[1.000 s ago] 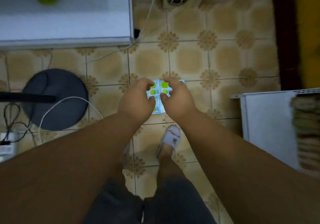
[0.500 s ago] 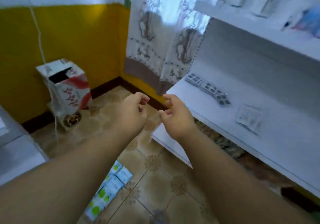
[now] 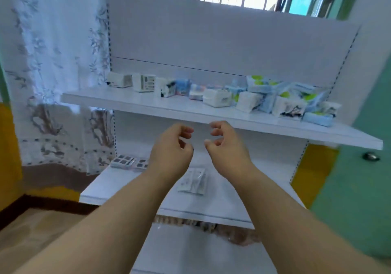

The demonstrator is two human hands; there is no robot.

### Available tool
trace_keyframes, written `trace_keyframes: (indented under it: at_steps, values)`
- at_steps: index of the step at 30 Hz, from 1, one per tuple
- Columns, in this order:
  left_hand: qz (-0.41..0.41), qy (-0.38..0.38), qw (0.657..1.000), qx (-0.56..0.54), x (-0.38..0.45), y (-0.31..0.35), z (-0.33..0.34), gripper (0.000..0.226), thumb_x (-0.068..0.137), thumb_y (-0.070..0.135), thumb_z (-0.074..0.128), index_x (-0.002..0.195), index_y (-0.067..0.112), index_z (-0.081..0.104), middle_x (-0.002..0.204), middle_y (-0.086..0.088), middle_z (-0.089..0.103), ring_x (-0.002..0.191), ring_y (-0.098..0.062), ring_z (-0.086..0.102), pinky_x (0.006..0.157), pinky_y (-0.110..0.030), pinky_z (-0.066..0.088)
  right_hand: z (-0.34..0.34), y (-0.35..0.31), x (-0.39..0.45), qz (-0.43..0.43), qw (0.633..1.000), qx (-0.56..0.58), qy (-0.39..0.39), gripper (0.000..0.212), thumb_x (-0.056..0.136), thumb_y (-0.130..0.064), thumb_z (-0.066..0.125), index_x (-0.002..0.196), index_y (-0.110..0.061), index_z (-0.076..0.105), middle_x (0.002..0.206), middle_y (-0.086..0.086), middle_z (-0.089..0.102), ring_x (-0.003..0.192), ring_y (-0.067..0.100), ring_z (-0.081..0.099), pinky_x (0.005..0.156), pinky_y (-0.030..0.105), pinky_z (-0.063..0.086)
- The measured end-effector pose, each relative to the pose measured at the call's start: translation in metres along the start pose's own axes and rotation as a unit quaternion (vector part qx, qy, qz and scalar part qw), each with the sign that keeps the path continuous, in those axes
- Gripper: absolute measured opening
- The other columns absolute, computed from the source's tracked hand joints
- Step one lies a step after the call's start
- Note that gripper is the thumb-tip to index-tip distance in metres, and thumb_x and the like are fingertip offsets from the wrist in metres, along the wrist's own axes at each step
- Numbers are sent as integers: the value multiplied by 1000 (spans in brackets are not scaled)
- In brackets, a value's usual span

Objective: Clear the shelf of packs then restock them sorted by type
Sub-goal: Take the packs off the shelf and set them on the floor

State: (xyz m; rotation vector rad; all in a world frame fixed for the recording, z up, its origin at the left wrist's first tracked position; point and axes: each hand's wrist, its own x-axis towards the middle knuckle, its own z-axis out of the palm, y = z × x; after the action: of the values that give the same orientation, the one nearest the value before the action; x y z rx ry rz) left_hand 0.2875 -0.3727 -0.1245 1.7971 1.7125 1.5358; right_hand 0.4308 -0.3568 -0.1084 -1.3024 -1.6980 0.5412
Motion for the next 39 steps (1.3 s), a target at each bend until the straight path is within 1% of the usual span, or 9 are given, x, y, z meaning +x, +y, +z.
trace_keyframes:
  at_steps: [10, 15, 19, 22, 25, 28, 33, 36, 39]
  values:
    - [76, -52, 995, -30, 112, 39, 93, 29, 90, 13, 58, 107, 36, 57, 102, 19, 60, 81, -1, 58, 64, -17, 44, -54, 45, 106, 18, 994, 35, 102, 37, 94, -21, 62, 127, -33, 50, 118, -12, 55, 89, -2, 57, 66, 21, 47]
    - [95, -92, 990, -43, 178, 55, 137, 27, 93, 9, 56, 110, 30, 58, 105, 13, 62, 86, -6, 59, 75, -21, 47, -69, 64, 161, 41, 987, 8, 153, 37, 94, -22, 61, 128, -32, 50, 120, -9, 55, 89, 0, 58, 69, 21, 49]
    - [79, -104, 989, -67, 223, 69, 180, 29, 92, 6, 52, 107, 30, 58, 107, 10, 64, 88, -9, 58, 77, -27, 51, -90, 88, 212, 51, 981, -42, 183, 38, 94, -21, 59, 129, -29, 49, 127, -5, 52, 91, 7, 60, 86, 33, 52]
    - [48, -111, 990, -75, 260, 79, 215, 30, 92, 8, 54, 116, 28, 56, 121, 6, 62, 99, -13, 59, 88, -33, 53, -108, 107, 255, 57, 978, -24, 197, 44, 95, -17, 55, 138, -28, 46, 143, -2, 41, 95, 6, 57, 84, 27, 47]
    - [-10, -123, 989, -78, 301, 85, 249, 40, 92, 11, 54, 130, 23, 52, 131, -1, 59, 106, -21, 57, 92, -40, 53, -122, 125, 298, 87, 982, 5, 170, 56, 97, -16, 51, 149, -27, 35, 152, 2, 33, 120, 19, 51, 96, 33, 47]
    - [-50, -127, 990, -34, 325, 86, 275, 40, 93, 17, 53, 133, 16, 50, 127, -10, 58, 96, -24, 51, 86, -34, 50, -124, 138, 329, 126, 983, 58, 117, 61, 94, -17, 50, 150, -30, 31, 143, 7, 45, 116, 29, 59, 95, 46, 53]
    - [-84, -42, 996, -9, 343, 79, 291, 51, 91, 50, 55, 126, 12, 58, 116, -8, 63, 101, -29, 60, 90, -41, 52, -122, 144, 354, 92, 981, 88, 144, 47, 94, -17, 46, 140, -24, 46, 131, -1, 54, 107, 24, 64, 94, 46, 53]
    - [-108, -1, 978, -179, 355, 72, 280, 36, 87, 31, 61, 119, 15, 65, 105, -6, 68, 89, -23, 65, 79, -40, 59, -117, 134, 367, 54, 986, 104, 118, 37, 96, -16, 42, 129, -25, 57, 120, -2, 62, 98, 20, 67, 87, 41, 57]
    - [-178, 74, 896, -400, 371, 61, 256, 38, 78, 8, 57, 115, 9, 64, 106, -12, 69, 88, -27, 71, 70, -38, 62, -110, 124, 381, 11, 992, 106, 74, 30, 97, -9, 39, 109, -23, 64, 110, -3, 66, 84, 17, 65, 62, 22, 51]
